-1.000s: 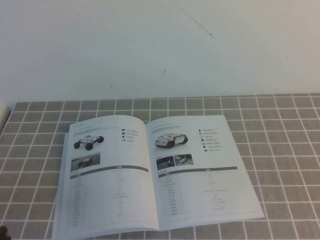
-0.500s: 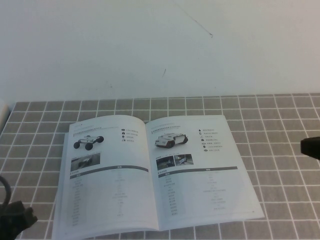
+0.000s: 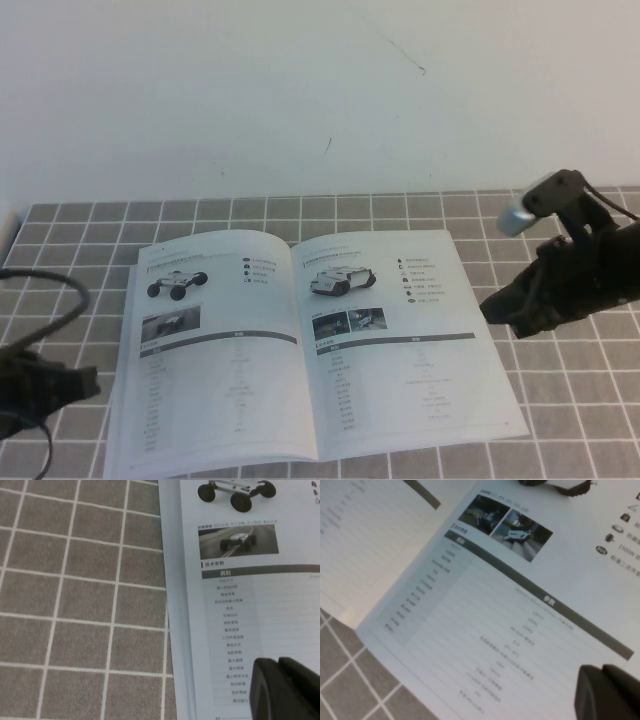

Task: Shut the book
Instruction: 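Close the open booklet and leave it lying on the table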

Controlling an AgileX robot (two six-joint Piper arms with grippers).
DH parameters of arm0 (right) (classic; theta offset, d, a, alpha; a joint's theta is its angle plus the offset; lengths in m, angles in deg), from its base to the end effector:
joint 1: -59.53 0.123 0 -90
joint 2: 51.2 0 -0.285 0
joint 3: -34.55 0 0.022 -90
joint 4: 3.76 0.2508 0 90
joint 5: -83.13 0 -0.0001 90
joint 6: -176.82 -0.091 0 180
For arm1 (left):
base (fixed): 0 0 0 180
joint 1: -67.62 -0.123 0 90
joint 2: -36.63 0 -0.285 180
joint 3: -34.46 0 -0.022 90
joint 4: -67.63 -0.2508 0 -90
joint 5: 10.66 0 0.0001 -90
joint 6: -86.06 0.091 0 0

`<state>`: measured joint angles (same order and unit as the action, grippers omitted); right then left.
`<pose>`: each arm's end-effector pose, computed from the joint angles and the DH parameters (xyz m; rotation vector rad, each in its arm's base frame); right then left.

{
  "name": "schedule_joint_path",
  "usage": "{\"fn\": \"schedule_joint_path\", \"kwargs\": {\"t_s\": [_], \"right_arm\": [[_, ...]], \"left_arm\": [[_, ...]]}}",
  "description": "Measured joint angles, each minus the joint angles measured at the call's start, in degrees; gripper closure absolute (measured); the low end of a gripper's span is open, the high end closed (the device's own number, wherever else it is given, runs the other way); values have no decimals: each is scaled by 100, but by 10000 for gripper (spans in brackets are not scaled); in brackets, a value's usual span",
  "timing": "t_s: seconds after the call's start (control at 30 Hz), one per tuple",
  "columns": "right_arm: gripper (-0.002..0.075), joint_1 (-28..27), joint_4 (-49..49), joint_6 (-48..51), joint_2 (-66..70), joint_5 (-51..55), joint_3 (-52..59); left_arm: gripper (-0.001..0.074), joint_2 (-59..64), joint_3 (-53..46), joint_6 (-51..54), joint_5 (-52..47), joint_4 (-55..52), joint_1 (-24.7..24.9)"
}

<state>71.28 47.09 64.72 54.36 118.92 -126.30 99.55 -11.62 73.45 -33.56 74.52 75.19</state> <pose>0.3211 0.1090 0.2032 -0.9096 2.3503 0.5322 0.1802 -0.0282 0.2553 -0.2057 2.3069 -0.2906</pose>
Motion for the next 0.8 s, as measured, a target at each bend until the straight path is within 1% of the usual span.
{"fn": "schedule_joint_path", "kwargs": {"t_s": [0.07, 0.27, 0.57, 0.73, 0.8], "right_arm": [[729, 22, -162, -127, 329, 50, -298], [729, 22, -400, -219, 1152, 49, -851], [729, 22, -616, -219, 1952, 14, -1239], [729, 22, -792, -242, 2034, 23, -1281], [729, 22, -881, -251, 2034, 23, -1281]], "left_arm": [[739, 380, 302, 132, -161, 10, 0], [739, 1479, 1027, 298, -234, -2, 0], [739, 2815, 1567, 325, -126, -140, -14], [739, 3353, 1709, 330, 12, -275, -269], [739, 3580, 1799, 319, 22, -254, -484]]}}
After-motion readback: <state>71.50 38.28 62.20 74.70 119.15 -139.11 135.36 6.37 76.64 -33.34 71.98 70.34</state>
